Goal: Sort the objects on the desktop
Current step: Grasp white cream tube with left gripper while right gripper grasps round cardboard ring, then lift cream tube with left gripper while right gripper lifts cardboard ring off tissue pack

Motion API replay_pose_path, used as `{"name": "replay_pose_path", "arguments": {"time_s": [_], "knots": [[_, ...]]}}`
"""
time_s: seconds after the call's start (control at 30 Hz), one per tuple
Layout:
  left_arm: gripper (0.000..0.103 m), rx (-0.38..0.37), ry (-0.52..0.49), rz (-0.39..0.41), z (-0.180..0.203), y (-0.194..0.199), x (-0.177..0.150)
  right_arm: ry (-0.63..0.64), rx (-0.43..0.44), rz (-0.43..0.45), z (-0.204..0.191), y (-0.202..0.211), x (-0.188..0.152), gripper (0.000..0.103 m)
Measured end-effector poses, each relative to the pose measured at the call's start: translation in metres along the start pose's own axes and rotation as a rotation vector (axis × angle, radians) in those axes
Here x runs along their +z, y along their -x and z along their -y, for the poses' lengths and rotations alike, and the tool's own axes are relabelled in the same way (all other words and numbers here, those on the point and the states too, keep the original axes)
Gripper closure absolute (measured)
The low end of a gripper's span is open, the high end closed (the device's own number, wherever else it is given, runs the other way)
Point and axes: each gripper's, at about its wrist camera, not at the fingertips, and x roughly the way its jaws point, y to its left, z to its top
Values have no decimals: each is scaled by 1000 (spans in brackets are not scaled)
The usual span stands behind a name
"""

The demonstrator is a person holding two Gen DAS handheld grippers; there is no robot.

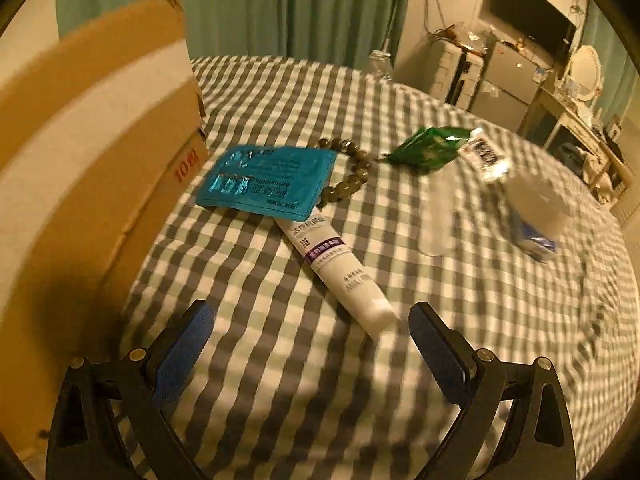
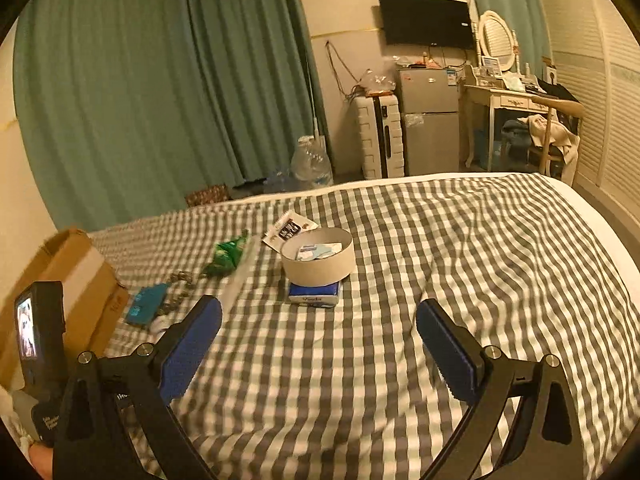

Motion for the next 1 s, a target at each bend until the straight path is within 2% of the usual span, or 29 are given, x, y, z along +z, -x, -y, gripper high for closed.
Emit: {"name": "replay_pose_path", "arguments": {"time_s": [0.07, 0.13, 0.37, 0.43, 0.5, 0.6, 0.7, 0.77, 0.83, 1.0], "knots": [[3, -30, 31, -23, -4, -12, -1, 12, 10, -19, 1, -20, 1, 5], [3, -21, 45, -36, -7, -20, 0, 13, 10, -53, 0, -38, 2, 5], [3, 4, 62, 14, -2, -33, 11, 76, -16, -95, -9, -88, 13, 5], [17, 47, 59, 33, -1, -34, 12, 97, -22, -104, -11, -103, 19, 5], [45, 73, 89, 62, -3, -30, 10, 110, -20, -109, -11, -116, 25, 5], [66, 65, 79, 81, 0, -30, 9, 107, -3, -130, -9, -133, 32, 5], [70, 96, 58, 102, 4, -29, 6, 120, 24, -185, -10, -150, 34, 5], [72, 102, 45, 112, 7, -29, 5, 139, 34, -191, -13, -154, 34, 5], [73, 87, 53, 113, 5, -28, 3, 149, 30, -195, -14, -151, 31, 22], [76, 75, 23, 117, 9, -21, -3, 111, -1, -167, -3, -121, 28, 21]]}}
